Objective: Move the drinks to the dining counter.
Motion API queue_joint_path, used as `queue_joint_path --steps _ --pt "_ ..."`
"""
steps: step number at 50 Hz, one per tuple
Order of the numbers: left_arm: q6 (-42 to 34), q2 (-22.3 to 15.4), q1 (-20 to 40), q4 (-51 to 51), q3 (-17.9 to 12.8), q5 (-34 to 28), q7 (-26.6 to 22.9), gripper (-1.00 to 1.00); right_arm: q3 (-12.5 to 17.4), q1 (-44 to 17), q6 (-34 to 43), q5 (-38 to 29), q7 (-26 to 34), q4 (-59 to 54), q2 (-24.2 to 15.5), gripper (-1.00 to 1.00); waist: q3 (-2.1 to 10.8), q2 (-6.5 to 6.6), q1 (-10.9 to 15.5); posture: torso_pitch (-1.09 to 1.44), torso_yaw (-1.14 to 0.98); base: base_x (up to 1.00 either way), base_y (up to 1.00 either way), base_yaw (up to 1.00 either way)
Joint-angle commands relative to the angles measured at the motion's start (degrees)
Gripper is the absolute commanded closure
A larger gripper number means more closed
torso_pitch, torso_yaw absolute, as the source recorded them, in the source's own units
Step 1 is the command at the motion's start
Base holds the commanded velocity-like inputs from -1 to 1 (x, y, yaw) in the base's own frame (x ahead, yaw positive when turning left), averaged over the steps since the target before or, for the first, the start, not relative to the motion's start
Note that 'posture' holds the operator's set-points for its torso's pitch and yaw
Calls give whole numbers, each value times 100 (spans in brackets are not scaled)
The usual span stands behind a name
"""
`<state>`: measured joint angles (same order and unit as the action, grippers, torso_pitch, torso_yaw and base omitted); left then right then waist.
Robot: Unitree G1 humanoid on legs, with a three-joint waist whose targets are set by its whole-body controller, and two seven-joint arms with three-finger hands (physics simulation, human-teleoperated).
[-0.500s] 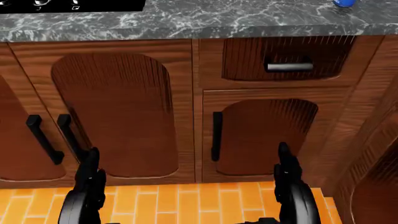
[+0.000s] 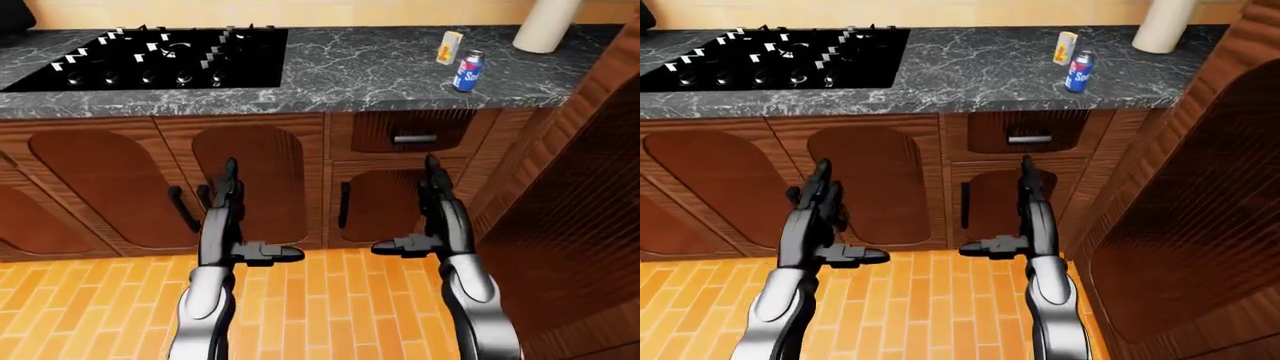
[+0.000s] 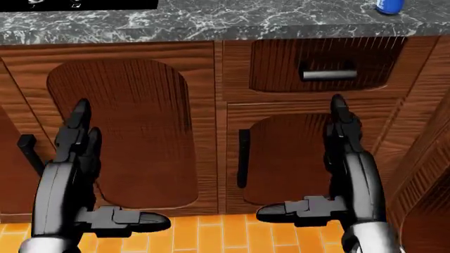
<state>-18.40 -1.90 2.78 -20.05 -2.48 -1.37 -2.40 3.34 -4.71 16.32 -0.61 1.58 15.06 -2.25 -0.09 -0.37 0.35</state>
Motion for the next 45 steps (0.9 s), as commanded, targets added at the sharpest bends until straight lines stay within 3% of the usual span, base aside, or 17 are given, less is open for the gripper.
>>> queue_joint_path --steps 1,5,10,11,13,17,20,24,27,30,32,34,36,40,42,43,45 --pt "-239 -36 239 -397 -32 -18 -12 -100 40 -154 182 38 26 418 -40 -100 101 1 -1 0 0 0 0 0" --pt "-1041 -137 727 -912 -194 66 -30 -100 162 -246 545 213 45 851 -62 -100 99 0 -5 0 0 0 0 0" --pt "-1332 -213 944 -1145 -208 58 -17 -100 255 -332 1107 798 1 1286 -59 -100 65 -2 -4 0 0 0 0 0" --pt "-1416 -231 1006 -1197 -232 68 -20 -100 236 -350 1191 821 -3 1378 -82 -100 142 38 -46 0 0 0 0 -22" --pt "-1442 -234 1036 -1175 -209 47 -6 -100 288 -416 1366 947 -45 1479 -76 -100 23 87 -46 0 0 0 0 -37" --pt "-1607 -267 1137 -1262 -232 58 -41 -100 347 -521 1581 1024 -181 1593 -162 -100 -52 85 -79 0 0 0 0 -55" --pt "-1557 -291 1160 -1183 -277 82 -66 -100 303 -598 1708 1001 -222 1679 -183 -100 -78 18 -109 0 0 0 0 -63" --pt "-1722 -346 1254 -1287 -325 107 -81 -100 318 -764 1851 1014 -274 1722 -206 -100 -95 39 -170 0 0 0 0 -63" --pt "-1817 -383 1315 -1331 -364 128 -98 -100 303 -859 1957 1019 -300 1786 -221 -100 -127 206 -167 0 0 0 0 -63" --pt "-1882 -424 1385 -1337 -391 134 -115 -100 304 -989 2054 1031 -330 1798 -244 -100 -147 604 -111 0 0 0 0 -63" --pt "-1948 -443 1438 -1362 -416 162 -122 -100 325 -1103 2089 1032 -359 1739 -265 -100 -179 494 -50 0 0 0 0 -63" --pt "-2028 -471 1519 -1378 -453 192 -117 -100 341 -1225 2155 1066 -411 1718 -273 -100 -156 519 -89 0 0 0 0 -63" --pt "-2067 -496 1579 -1351 -510 247 -98 -100 361 -1305 2253 1100 -466 1755 -295 -100 -78 430 -91 0 0 0 0 -63" --pt "-2117 -531 1586 -1413 -516 296 -72 -100 327 -1421 2402 1117 -515 1847 -342 -100 -87 207 -47 0 0 0 0 -64" --pt "-2186 -559 1622 -1461 -528 312 -69 -100 252 -1434 2357 1035 -485 1857 -356 -100 -69 58 -2 0 0 0 0 -50" --pt "-2240 -584 1731 -1426 -582 342 -46 -100 180 -1452 2350 942 -474 1906 -367 -100 -116 -84 92 0 0 0 0 0" --pt "-2327 -619 1847 -1422 -597 389 0 -100 68 -1517 2395 732 -433 1910 -361 -100 19 -417 119 0 0 0 0 0"
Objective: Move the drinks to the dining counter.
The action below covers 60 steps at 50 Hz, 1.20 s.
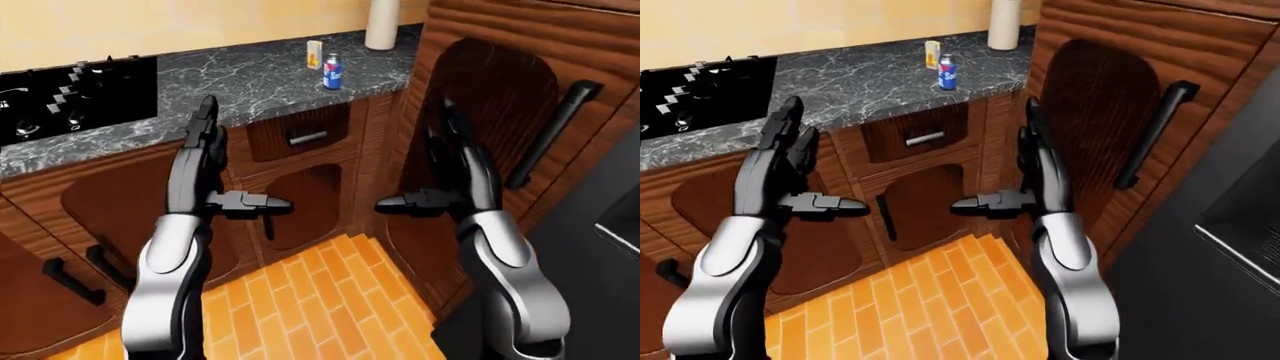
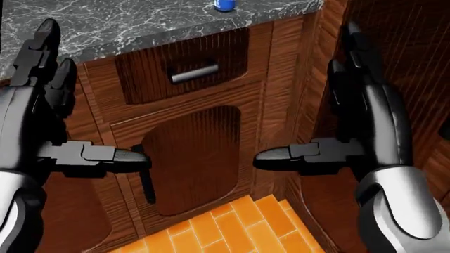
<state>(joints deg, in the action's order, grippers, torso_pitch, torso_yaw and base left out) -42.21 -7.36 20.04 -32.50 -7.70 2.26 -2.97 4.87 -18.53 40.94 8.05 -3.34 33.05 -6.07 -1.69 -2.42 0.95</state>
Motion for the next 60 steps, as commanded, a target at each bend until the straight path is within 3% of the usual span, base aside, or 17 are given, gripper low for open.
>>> queue_joint_path --steps 1,3,10,12,14,16,23,27,29,37,41,42,43,52,56,57,60 --pt "18 -88 156 -190 -65 47 60 -100 -52 -196 1 -156 89 120 33 -100 117 45 -1 0 0 17 0 0" --pt "11 -121 195 -169 -49 50 56 -100 -29 -230 33 -171 141 122 55 -100 -8 17 -48 0 0 33 0 0" --pt "-43 -176 295 -144 -42 44 25 -100 14 -279 6 -225 187 74 84 -100 -115 356 -115 0 0 47 0 0" --pt "-120 -180 293 -232 -28 35 16 -100 14 -268 -6 -222 181 78 91 -100 -92 536 -159 0 0 49 0 0" --pt "-122 -178 292 -243 -30 31 -3 -100 19 -275 -6 -217 182 88 88 -100 31 904 -142 0 0 48 0 0" --pt "-184 -170 297 -304 -31 37 -10 -100 37 -284 20 -206 178 130 76 -100 -110 723 -150 0 0 50 0 0" --pt "-204 -218 340 -301 -149 114 -4 -100 19 -326 59 -177 142 171 82 -100 14 354 42 0 0 49 0 0" --pt "-183 -232 317 -288 -144 142 5 -100 -9 -296 -2 -187 138 138 102 -100 149 -53 70 0 0 48 0 0" --pt "-206 -241 324 -297 -153 152 7 -100 -8 -295 -7 -195 137 136 99 -100 -97 -107 49 0 0 49 0 0" --pt "-429 -295 415 -450 -116 127 -23 -100 4 -269 -6 -185 127 187 108 -100 -53 250 -175 0 0 49 0 0" --pt "-461 -285 444 -452 -115 122 -40 -100 17 -286 48 -163 123 250 99 -100 156 809 -185 0 0 48 0 0" --pt "-492 -284 454 -474 -114 124 -39 -100 18 -288 45 -161 123 250 96 -100 30 614 -126 0 0 48 0 0" --pt "-521 -285 456 -506 -110 123 -41 -100 23 -300 58 -154 118 264 95 -100 -50 705 -184 0 0 48 0 0" --pt "-562 -341 429 -600 -175 119 -99 -100 -7 -417 234 -175 92 409 72 -100 25 365 57 0 0 49 0 0" --pt "-572 -316 423 -631 -100 63 -103 -100 37 -413 229 -123 138 525 64 -100 167 -120 39 0 0 37 0 0" --pt "-603 -310 440 -653 -91 52 -109 -100 43 -403 208 -102 148 551 61 -100 100 -29 30 0 0 0 0 0" --pt "-769 -307 525 -775 -60 18 -114 -100 59 -431 225 -71 136 563 46 -100 -62 -146 43 0 0 0 0 0"
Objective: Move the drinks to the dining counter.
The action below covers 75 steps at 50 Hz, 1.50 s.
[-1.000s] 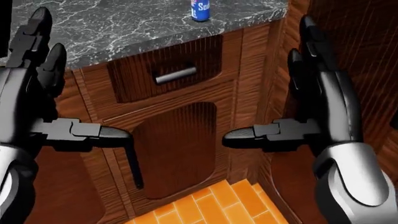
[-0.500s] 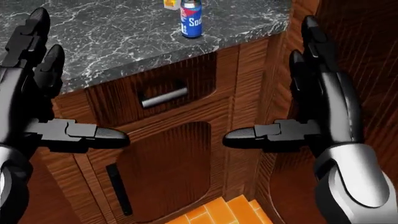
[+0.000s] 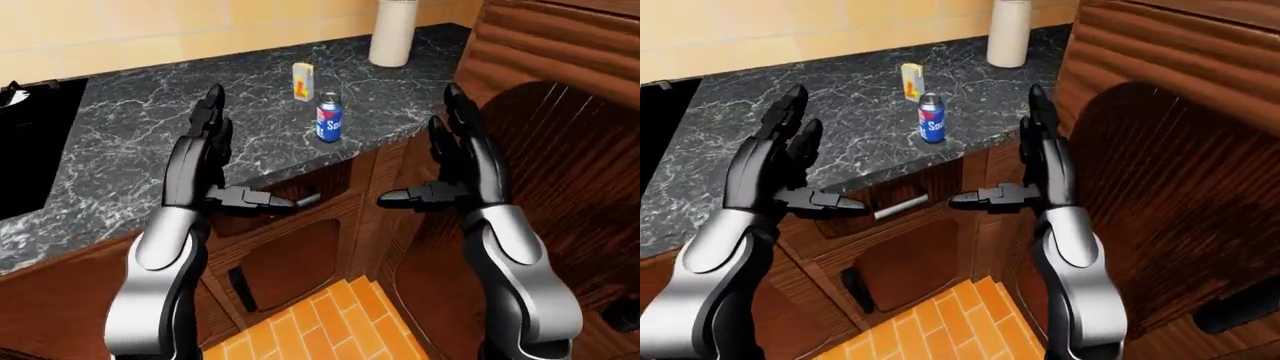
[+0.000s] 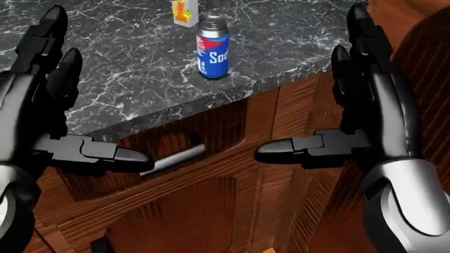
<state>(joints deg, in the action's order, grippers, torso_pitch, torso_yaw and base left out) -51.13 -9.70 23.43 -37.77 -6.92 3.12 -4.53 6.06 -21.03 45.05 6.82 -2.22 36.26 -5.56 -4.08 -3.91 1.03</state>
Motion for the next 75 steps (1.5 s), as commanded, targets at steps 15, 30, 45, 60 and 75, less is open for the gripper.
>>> queue_joint_path --steps 15,30,45,60,75 --pt "155 -22 102 -330 -139 -137 -9 -100 -38 -96 -286 154 -5 225 -20 -100 458 585 -37 0 0 2 0 0" --pt "48 -57 128 -449 -199 -109 -39 -100 -109 -105 -263 86 39 274 -15 -100 387 410 -70 0 0 0 0 0" --pt "21 -57 171 -458 -161 -125 -25 -100 -98 -72 -334 49 107 257 -1 -100 403 369 -85 0 0 0 0 0" --pt "1 -53 186 -468 -163 -128 -24 -100 -236 -20 -403 -90 227 287 57 -100 236 391 -65 0 0 7 0 0" --pt "-15 -98 93 -579 -296 -17 -18 -100 -289 -105 -324 -181 261 285 128 -100 275 733 -84 0 0 15 0 0"
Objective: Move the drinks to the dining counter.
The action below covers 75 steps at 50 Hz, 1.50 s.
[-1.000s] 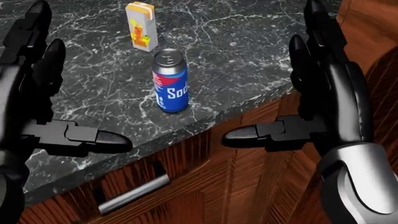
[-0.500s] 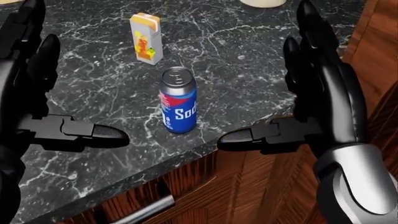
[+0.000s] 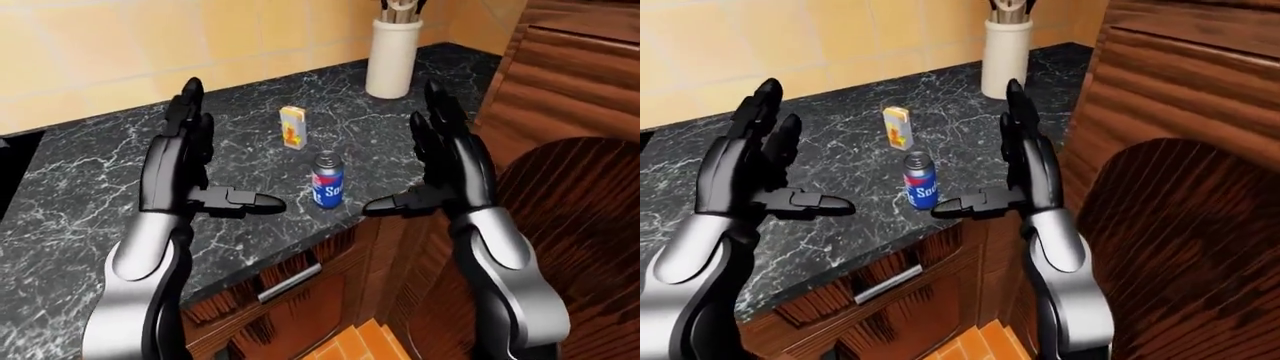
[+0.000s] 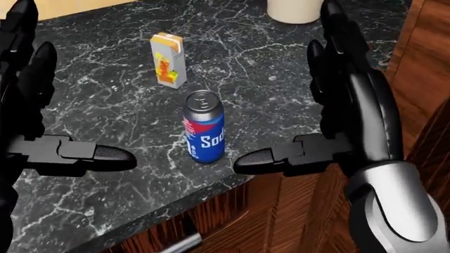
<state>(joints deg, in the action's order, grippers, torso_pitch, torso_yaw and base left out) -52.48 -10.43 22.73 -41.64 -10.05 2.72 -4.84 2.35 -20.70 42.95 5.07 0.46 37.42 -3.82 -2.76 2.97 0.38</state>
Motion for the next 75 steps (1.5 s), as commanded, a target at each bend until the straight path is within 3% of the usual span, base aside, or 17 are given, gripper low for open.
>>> queue_joint_path --steps 1,3,4,5,7,10,11,13,19,27,33,46,59,75 --pt "103 -33 168 -209 15 28 18 -100 85 -144 -107 -6 -7 173 -48 -100 107 114 -55 0 0 15 0 0" --pt "108 -36 173 -208 29 32 27 -100 90 -154 -71 0 -8 204 -49 -100 126 60 -14 0 0 15 0 0" --pt "114 -38 177 -197 42 30 32 -100 92 -150 -58 38 13 237 -40 -100 12 -17 -29 0 0 0 0 0" --pt "134 -39 180 -174 60 19 38 -100 74 -148 -49 41 21 252 -43 -100 98 -50 -48 0 0 0 0 0" --pt "68 -39 209 -220 70 24 41 -100 85 -167 -28 42 24 258 -53 -100 66 -170 -16 0 0 0 0 0" --pt "86 -35 193 -220 81 12 36 -100 90 -152 -24 41 26 268 -57 -100 112 -485 63 0 0 0 0 0" --pt "92 -36 192 -217 83 8 34 -100 87 -151 -28 41 29 267 -58 -100 92 -350 53 0 0 0 0 0" --pt "85 -37 207 -205 72 6 33 -100 89 -161 -35 42 31 249 -58 -100 186 -353 46 0 0 0 0 0" --pt "144 -35 179 -163 68 0 25 -100 56 -149 -108 23 51 196 -45 -100 235 -283 15 0 0 0 0 0" --pt "160 -76 260 -65 22 -1 23 -100 -22 -49 -230 -27 97 191 4 -100 267 -277 -6 0 0 0 0 0" --pt "57 -131 245 -193 -81 94 25 -100 -378 -143 -324 -303 193 -15 169 -100 257 -262 -29 0 0 0 0 0" --pt "-69 -276 297 -283 -245 319 115 -100 -804 -676 -807 -924 390 -1243 609 -100 240 -201 -43 0 0 0 0 0" --pt "-90 -324 311 -295 -261 383 143 -100 -1017 -973 -1246 -1536 598 -2265 956 -100 241 -155 -37 0 0 0 0 0" --pt "-127 -321 270 -372 -258 378 145 -100 -1032 -1134 -1699 -1688 660 -3062 1139 -100 257 -131 -40 0 0 0 0 0"
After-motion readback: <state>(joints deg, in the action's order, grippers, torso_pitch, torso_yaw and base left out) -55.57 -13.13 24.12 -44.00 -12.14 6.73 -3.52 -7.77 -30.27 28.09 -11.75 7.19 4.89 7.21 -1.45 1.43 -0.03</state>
